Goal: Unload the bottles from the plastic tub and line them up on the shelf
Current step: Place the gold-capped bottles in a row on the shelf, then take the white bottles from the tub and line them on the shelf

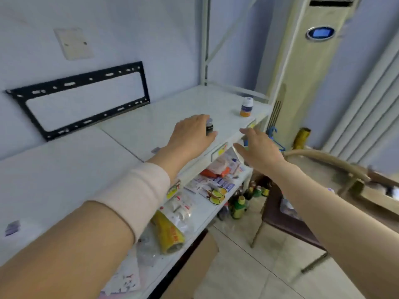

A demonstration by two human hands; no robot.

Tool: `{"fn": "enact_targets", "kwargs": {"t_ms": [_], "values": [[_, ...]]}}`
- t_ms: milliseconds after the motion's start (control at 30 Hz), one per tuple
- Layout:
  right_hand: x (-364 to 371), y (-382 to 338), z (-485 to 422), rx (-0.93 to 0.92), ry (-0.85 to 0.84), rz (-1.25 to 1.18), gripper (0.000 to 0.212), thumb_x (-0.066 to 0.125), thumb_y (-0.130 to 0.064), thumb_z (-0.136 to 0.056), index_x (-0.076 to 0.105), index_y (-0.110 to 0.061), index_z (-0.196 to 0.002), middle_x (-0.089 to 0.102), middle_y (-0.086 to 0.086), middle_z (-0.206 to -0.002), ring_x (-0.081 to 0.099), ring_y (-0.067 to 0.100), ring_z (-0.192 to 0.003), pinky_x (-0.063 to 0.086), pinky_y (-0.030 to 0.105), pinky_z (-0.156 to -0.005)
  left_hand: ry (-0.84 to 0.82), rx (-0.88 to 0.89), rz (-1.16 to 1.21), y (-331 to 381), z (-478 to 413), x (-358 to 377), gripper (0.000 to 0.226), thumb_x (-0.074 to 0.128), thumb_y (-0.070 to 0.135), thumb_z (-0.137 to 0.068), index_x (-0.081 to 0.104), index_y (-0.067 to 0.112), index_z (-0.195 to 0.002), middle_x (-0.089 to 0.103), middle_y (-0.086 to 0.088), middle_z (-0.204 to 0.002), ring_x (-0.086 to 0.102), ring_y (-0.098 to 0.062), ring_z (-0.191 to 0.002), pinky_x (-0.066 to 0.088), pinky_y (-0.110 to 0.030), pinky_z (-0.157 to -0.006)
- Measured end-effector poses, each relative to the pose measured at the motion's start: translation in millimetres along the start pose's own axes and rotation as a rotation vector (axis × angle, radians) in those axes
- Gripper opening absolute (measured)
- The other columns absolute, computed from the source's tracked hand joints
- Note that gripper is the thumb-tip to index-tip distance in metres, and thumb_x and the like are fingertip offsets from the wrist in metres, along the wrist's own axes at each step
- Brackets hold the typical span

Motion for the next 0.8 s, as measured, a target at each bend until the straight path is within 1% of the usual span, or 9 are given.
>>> {"fn": "enact_targets", "kwargs": {"t_ms": [133, 200, 367, 500, 667, 800], "values": [[-25, 122, 32, 0.231, 0.006, 0.021, 0.05, 0.047, -0.031, -0.092, 0.037, -0.011, -0.137, 0.044, 0.014, -0.138, 0.041, 0.032, -0.128, 0.037, 0.039, -0.1, -0.136, 0.167, 0.026, 107, -38, 75, 0.054, 0.044, 0.039, -0.093, 0.034, 0.013, -0.14, 0.043, -0.011, -0.143, 0.043, -0.029, -0.129, 0.034, -0.04, -0.104], [-35, 176, 46, 0.325, 0.021, 0.046, 0.05, 0.047, -0.033, -0.092, 0.038, -0.01, -0.136, 0.045, 0.014, -0.139, 0.041, 0.032, -0.129, 0.035, 0.04, -0.102, -0.192, 0.237, 0.034, 153, -56, 111, 0.054, 0.044, 0.04, -0.093, 0.034, 0.014, -0.14, 0.043, -0.01, -0.144, 0.043, -0.028, -0.129, 0.034, -0.04, -0.103], [-55, 296, 65, 0.558, 0.047, 0.091, 0.051, 0.049, -0.037, -0.092, 0.039, -0.012, -0.136, 0.043, 0.012, -0.141, 0.039, 0.03, -0.131, 0.034, 0.039, -0.105, -0.32, 0.388, 0.061, 245, -98, 193, 0.053, 0.043, 0.039, -0.093, 0.034, 0.014, -0.139, 0.043, -0.008, -0.143, 0.039, -0.027, -0.131, 0.029, -0.039, -0.107], [-59, 366, 66, 0.698, 0.086, 0.1, 0.05, 0.05, -0.034, -0.091, 0.041, -0.011, -0.135, 0.045, 0.012, -0.139, 0.042, 0.031, -0.129, 0.036, 0.039, -0.102, -0.387, 0.464, 0.112, 290, -140, 252, 0.053, 0.044, 0.039, -0.093, 0.034, 0.015, -0.139, 0.039, -0.007, -0.146, 0.036, -0.026, -0.134, 0.026, -0.042, -0.112], [-36, 429, 66, 0.824, -0.014, 0.089, 0.053, 0.048, -0.035, -0.093, 0.036, -0.012, -0.138, 0.042, 0.01, -0.143, 0.04, 0.028, -0.131, 0.033, 0.035, -0.103, -0.544, 0.513, 0.079, 323, -172, 324, 0.05, 0.04, 0.037, -0.095, 0.034, 0.015, -0.139, 0.043, -0.007, -0.143, 0.04, -0.027, -0.13, 0.03, -0.039, -0.106], [-14, 486, 54, 0.892, -0.061, 0.047, 0.055, 0.049, -0.034, -0.092, 0.033, -0.011, -0.139, 0.04, 0.01, -0.144, 0.039, 0.027, -0.132, 0.033, 0.035, -0.104, -0.595, 0.503, 0.081, 343, -202, 376, 0.043, 0.04, 0.035, -0.094, 0.042, 0.013, -0.132, 0.05, -0.009, -0.136, 0.046, -0.029, -0.123, 0.033, -0.038, -0.1]]}}
Point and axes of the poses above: each hand's wrist, its own z-axis away from the middle knuckle, its own x-axis out of the palm, y = z × x, the point moved 2 cm from there along -z, towards the middle knuckle
